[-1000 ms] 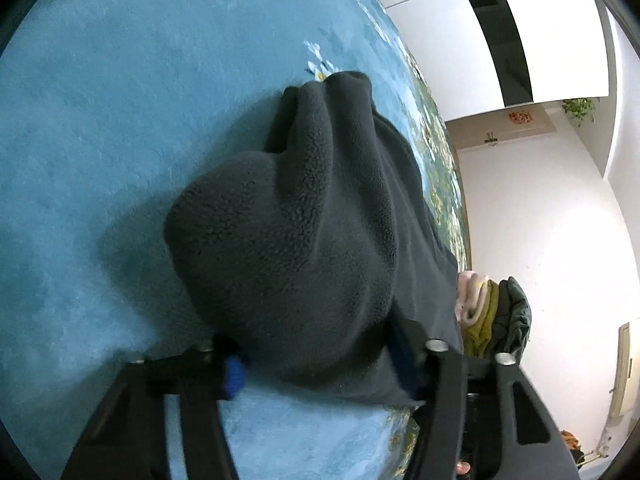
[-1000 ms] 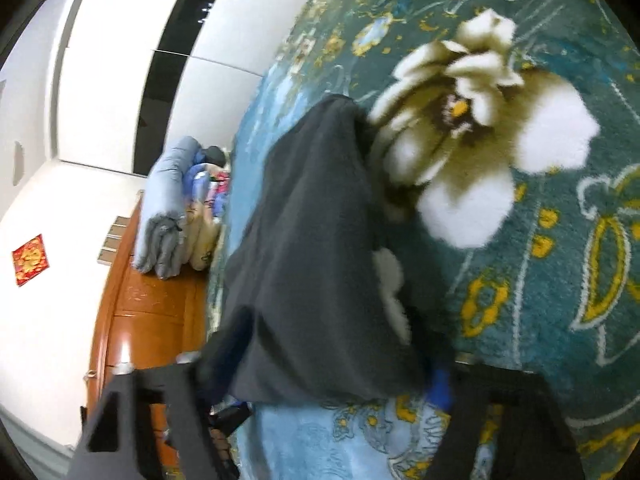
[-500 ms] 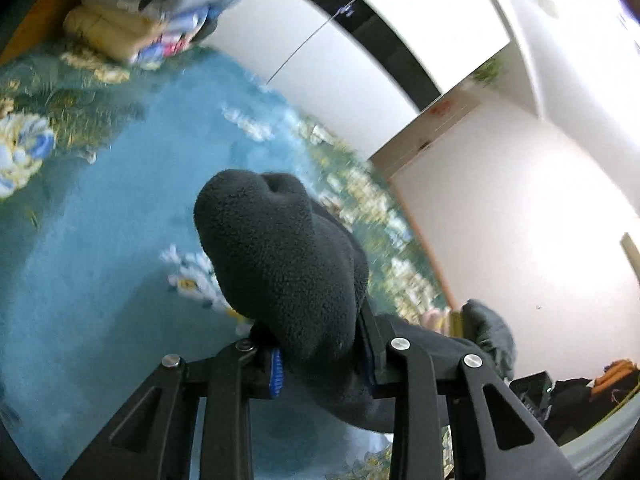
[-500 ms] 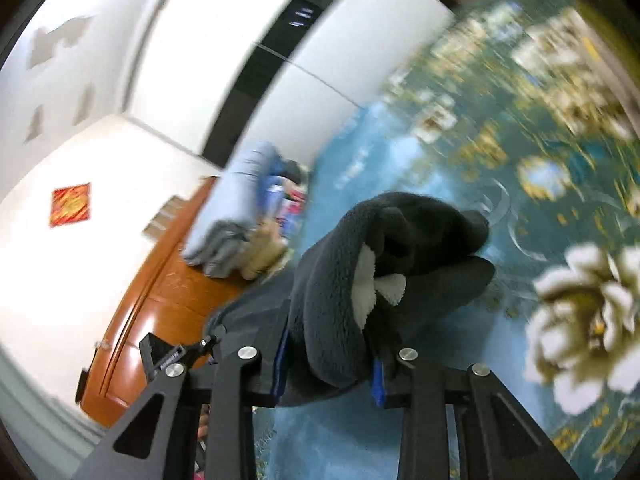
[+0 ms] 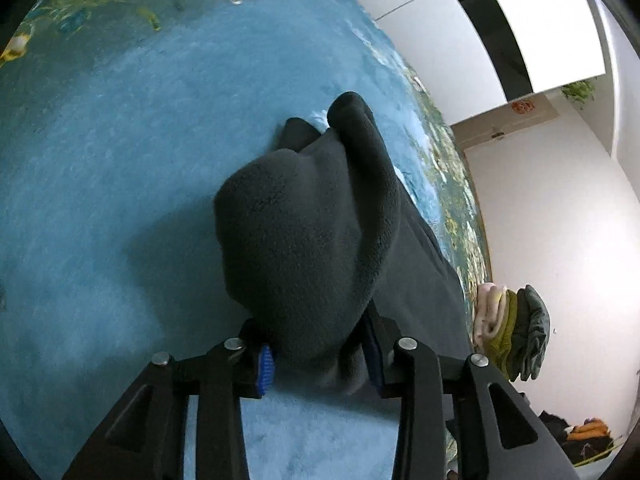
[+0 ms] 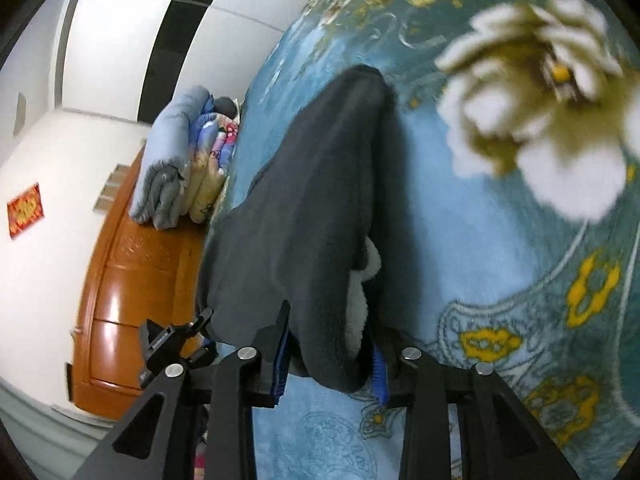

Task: Fold clothes
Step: 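Lower the folded jacket onto the bed and open both grippers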

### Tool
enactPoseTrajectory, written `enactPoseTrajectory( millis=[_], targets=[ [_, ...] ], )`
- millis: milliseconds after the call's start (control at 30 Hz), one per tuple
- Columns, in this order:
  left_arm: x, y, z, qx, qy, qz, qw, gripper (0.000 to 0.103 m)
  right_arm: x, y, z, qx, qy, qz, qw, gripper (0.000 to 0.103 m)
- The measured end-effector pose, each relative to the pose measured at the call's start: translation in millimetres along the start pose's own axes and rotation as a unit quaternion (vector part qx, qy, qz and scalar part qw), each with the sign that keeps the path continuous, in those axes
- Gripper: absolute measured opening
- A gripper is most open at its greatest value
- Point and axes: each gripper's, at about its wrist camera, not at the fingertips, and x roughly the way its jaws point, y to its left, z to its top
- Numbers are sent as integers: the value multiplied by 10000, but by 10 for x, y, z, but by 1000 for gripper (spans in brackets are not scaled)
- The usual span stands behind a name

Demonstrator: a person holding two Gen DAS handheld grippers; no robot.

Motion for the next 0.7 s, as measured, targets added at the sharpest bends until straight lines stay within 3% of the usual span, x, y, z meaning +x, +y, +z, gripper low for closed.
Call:
enactPoseTrajectory(
  millis=[67, 133, 233, 333, 400, 533, 633, 700],
  targets=[
    [-132, 9, -27, -43, -69, 74, 9999, 50, -137, 86, 54, -202, -171, -202, 9994, 40],
    [-315, 9, -65, -56, -207, 212, 9995, 51, -274, 172, 108, -403, -341, -404, 9978, 46],
    [-709, -169, -75, 413, -706, 745, 9939, 51, -465, 322, 191, -716, -593, -700, 9932, 47],
    [-859, -657, -96, 1252, -985, 837, 9837, 52, -464, 718, 285, -1209, -755, -850, 9861, 47],
    [-791, -908, -125, 1749, -912, 666, 9781, 54, -364, 987, 317, -1625, -709, -808, 9808, 48],
    [-392, -927, -149, 1839, -513, 880, 9776, 55, -127, 1321, 94, -2594, -391, -1010, 9597, 52],
    [-202, -724, -173, 1659, -253, 1048, 9802, 55, -12, 1170, -82, -2876, -220, -1322, 9483, 52],
    [-141, -498, -189, 1466, -128, 1079, 9832, 55, 54, 962, -103, -2707, -124, -1521, 9505, 53]
  ],
)
